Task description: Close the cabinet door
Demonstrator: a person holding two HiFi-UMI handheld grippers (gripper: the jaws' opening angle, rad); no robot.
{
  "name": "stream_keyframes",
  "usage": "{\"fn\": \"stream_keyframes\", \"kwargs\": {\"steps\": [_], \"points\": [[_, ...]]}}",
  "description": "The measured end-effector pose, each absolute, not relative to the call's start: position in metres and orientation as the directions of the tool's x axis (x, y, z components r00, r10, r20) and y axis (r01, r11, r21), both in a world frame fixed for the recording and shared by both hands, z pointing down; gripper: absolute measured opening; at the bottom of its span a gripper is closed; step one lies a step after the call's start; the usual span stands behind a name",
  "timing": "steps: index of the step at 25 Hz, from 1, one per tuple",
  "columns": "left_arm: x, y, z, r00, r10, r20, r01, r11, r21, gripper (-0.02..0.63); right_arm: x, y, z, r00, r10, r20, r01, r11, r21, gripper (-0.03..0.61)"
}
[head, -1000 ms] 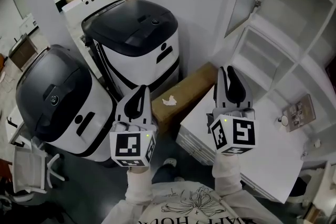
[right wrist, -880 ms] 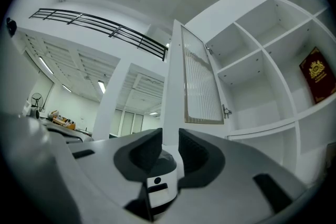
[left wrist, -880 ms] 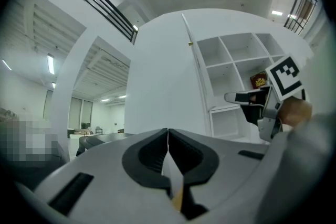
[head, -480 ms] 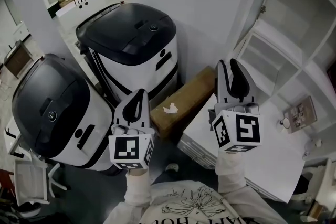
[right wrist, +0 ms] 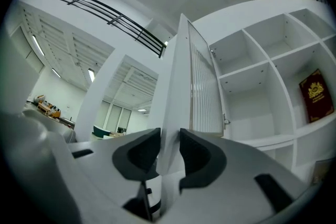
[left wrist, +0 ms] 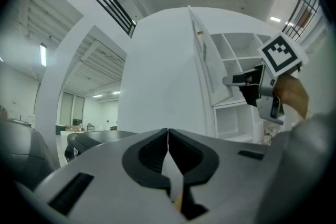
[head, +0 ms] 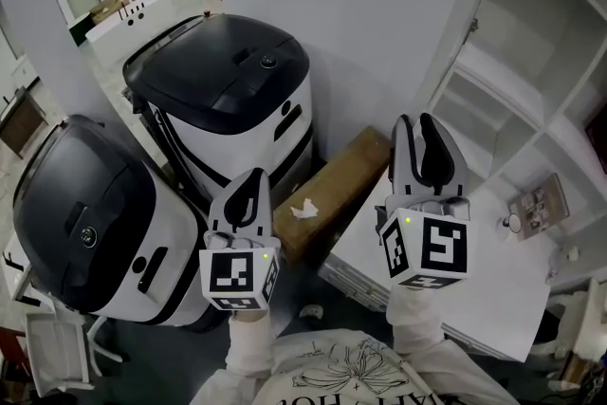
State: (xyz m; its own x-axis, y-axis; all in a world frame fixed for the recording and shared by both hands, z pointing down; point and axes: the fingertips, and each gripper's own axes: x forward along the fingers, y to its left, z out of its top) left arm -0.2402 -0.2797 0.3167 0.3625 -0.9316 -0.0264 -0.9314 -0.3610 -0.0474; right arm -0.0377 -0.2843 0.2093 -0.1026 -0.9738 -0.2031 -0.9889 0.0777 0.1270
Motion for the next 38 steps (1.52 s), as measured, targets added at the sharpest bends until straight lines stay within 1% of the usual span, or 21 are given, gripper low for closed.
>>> {"fn": "stream_keyframes", "kwargs": {"steps": [9,14,28,38], "points": [[-0.224,-0.294,0.323,0.44,-0.898,-0.016,-0.897,-0.439,-0.044,0.005,-0.037,-0.287,0.21,0.002,-0.98,-0.199,-0.992,-0.027,0.122,0.106],[-0.211,-0.295,0.324,0.492,-0.871,-0.011,-0.87,-0.491,-0.049,0.005,-0.033,-0.283,0.211,0.011,-0.979,-0.204,-0.996,-0.029,0.084,0.103],[-0.17,-0.296,0.327,0.603,-0.798,-0.009,-0.798,-0.602,-0.032,0.005,-0.015,-0.269,0.211,0.023,-0.978,-0.208,-0.997,-0.038,0.067,0.094],[-0.129,-0.287,0.332,0.678,-0.735,0.007,-0.735,-0.678,-0.024,0.005,0.013,-0.247,0.212,0.075,-0.975,-0.209,-0.995,-0.088,0.056,0.08]]}}
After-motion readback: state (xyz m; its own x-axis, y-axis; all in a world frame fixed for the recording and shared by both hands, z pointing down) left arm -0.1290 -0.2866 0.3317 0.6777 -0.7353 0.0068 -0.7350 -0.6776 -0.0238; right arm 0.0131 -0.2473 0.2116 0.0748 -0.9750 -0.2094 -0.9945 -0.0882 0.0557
